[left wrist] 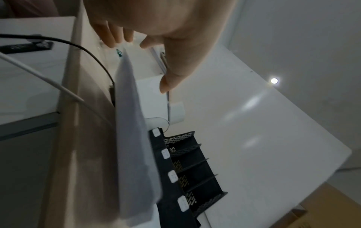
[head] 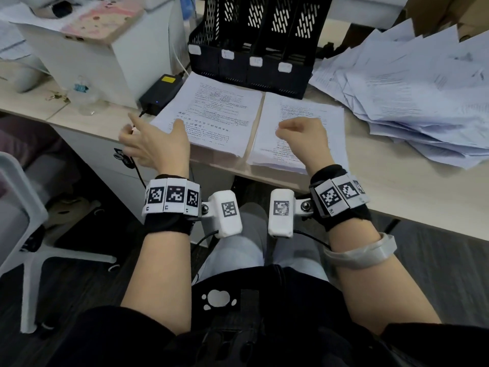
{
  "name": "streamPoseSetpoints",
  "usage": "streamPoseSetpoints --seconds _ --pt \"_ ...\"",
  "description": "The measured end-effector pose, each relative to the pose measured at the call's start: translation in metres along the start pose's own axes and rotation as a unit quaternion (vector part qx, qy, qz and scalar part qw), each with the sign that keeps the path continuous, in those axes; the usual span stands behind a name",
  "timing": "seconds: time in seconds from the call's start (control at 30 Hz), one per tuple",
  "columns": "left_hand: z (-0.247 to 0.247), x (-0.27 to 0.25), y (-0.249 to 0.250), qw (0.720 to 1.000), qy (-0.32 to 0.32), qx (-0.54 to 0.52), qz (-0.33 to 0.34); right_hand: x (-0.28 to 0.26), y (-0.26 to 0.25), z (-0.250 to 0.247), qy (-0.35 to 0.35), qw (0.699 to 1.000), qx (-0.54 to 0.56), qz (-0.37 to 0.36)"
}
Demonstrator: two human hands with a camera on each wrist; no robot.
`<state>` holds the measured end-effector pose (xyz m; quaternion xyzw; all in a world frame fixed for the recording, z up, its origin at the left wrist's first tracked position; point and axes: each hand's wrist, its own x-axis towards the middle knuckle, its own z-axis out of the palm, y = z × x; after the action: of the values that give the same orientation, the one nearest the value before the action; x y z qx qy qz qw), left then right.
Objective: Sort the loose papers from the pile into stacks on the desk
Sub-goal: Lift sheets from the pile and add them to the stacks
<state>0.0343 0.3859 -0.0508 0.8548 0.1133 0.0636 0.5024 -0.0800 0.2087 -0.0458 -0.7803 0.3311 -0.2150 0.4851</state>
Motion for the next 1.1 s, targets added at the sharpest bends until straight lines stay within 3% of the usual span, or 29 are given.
streamPoseSetpoints --seconds 0.1,0.2,0.3,0.4,0.53,0.7,0.93,1.1 --pt "0.004 -0.017 0.018 0.998 -0.002 -0.002 0.059 -0.005 -0.005 -0.016 0.019 0.999 0.032 -0.017" --pt "0.012 -0.034 0.035 0.983 -0.035 -0.107 0.142 -0.011 -0.006 -0.037 0.046 0.996 0.067 -0.035" --pt "0.021 -0.052 0.053 0.957 -0.112 -0.216 0.159 -0.017 -0.006 -0.058 0.068 0.992 0.086 -0.059" --pt "0.035 -0.077 0.071 0.930 -0.203 -0.248 0.178 -0.021 -0.001 -0.080 0.092 0.989 0.090 -0.073" --pt "0.058 -0.111 0.086 0.901 -0.311 -0.240 0.185 -0.023 0.010 -0.108 0.137 0.984 0.080 -0.081" --pt "0.082 -0.143 0.104 0.871 -0.398 -0.211 0.196 -0.020 0.025 -0.140 0.206 0.975 0.036 -0.081" --pt "0.133 -0.176 0.140 0.828 -0.497 -0.121 0.227 0.002 0.047 -0.186 0.177 0.978 -0.111 0.007" --pt "0.181 -0.187 0.166 0.815 -0.526 -0.062 0.234 0.028 0.063 -0.218 0.160 0.974 -0.156 0.039"
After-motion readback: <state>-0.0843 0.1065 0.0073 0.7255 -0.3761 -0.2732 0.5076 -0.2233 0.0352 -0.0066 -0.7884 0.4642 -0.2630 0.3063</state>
